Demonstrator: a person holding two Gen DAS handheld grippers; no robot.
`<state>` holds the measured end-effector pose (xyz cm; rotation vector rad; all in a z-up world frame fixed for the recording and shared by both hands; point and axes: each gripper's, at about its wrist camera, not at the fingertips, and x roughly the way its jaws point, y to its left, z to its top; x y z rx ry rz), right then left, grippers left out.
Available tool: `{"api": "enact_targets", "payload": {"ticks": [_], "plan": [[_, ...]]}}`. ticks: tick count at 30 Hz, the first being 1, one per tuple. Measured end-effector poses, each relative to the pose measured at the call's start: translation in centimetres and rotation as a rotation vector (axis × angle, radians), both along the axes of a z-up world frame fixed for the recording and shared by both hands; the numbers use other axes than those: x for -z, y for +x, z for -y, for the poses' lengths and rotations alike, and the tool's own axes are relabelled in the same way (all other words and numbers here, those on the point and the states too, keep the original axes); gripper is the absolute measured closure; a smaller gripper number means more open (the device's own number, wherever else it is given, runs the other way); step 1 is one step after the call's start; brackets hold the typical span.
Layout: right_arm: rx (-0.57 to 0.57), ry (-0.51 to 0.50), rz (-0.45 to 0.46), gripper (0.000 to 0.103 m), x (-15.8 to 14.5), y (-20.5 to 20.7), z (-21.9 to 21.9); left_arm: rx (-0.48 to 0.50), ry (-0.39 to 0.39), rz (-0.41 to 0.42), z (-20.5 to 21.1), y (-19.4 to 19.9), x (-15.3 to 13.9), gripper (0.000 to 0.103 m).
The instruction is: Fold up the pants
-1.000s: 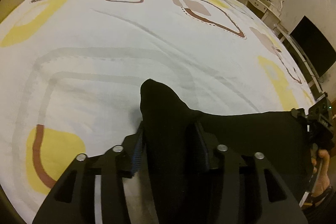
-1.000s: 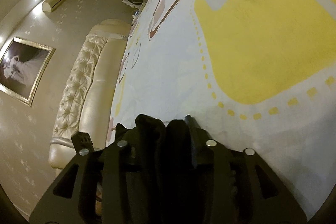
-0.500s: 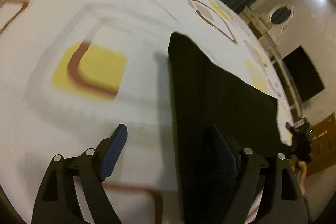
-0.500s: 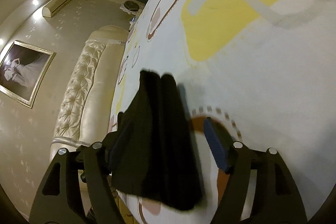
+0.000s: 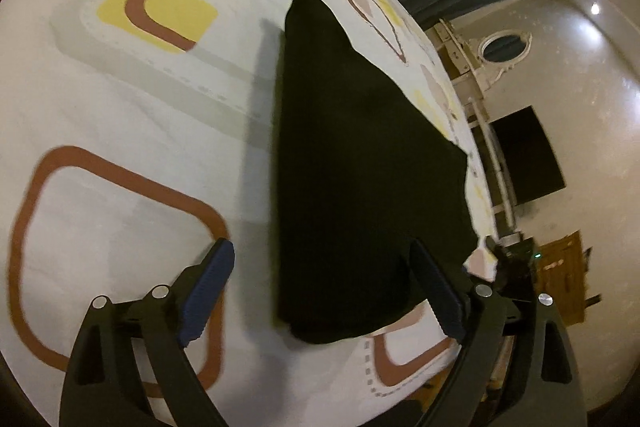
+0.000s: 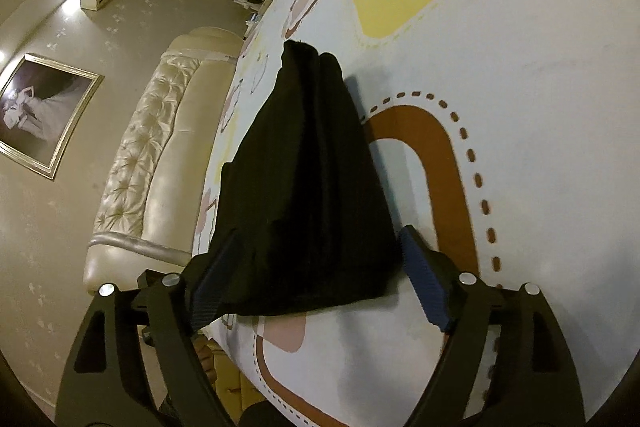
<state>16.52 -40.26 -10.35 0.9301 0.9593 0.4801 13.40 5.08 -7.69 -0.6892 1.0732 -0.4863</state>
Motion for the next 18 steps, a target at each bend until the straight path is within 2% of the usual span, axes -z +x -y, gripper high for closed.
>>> {"api": "enact_targets", "payload": {"ticks": [3, 6, 7, 8, 10, 11, 12, 16, 18], "plan": [[-0.005, -0.013, -0.008, 0.020, -0.1, 0.4, -1.1, -0.012, -0.029, -0.014, 0.5, 0.1, 0.3, 0.015], [-0.043, -0.055, -0.011, 0.019, -0.3, 1.0, -2.6, 0.004, -0.005, 0.002, 1.5, -0.1, 0.2, 0.016], [-0.054, -0.066, -0.012, 0.019, -0.3, 1.2, -3.1, 0.015, 0.011, 0.008, 1.8, -0.2, 0.2, 0.030], [-0.064, -0.080, -0.014, 0.023, -0.4, 1.2, -3.5, 0.034, 0.039, 0.007, 2.4, -0.2, 0.2, 0.035], [-0.082, -0.131, -0.022, 0.040, -0.4, 1.3, -4.2, 0.030, 0.072, 0.012, 2.8, -0.2, 0.2, 0.041], [-0.085, -0.143, -0.028, 0.053, -0.3, 1.4, -4.3, 0.023, 0.078, 0.014, 2.8, -0.3, 0.2, 0.044], [-0.089, -0.132, -0.034, 0.061, -0.1, 1.4, -4.3, 0.020, 0.080, 0.011, 2.7, -0.3, 0.2, 0.047], [-0.074, -0.063, -0.027, 0.066, -0.2, 0.9, -4.0, 0.002, 0.082, 0.011, 2.5, -0.4, -0.2, 0.060], [-0.062, -0.035, -0.025, 0.067, -0.3, 0.7, -3.8, 0.004, 0.109, 0.024, 2.8, -0.5, -0.7, 0.062]]}}
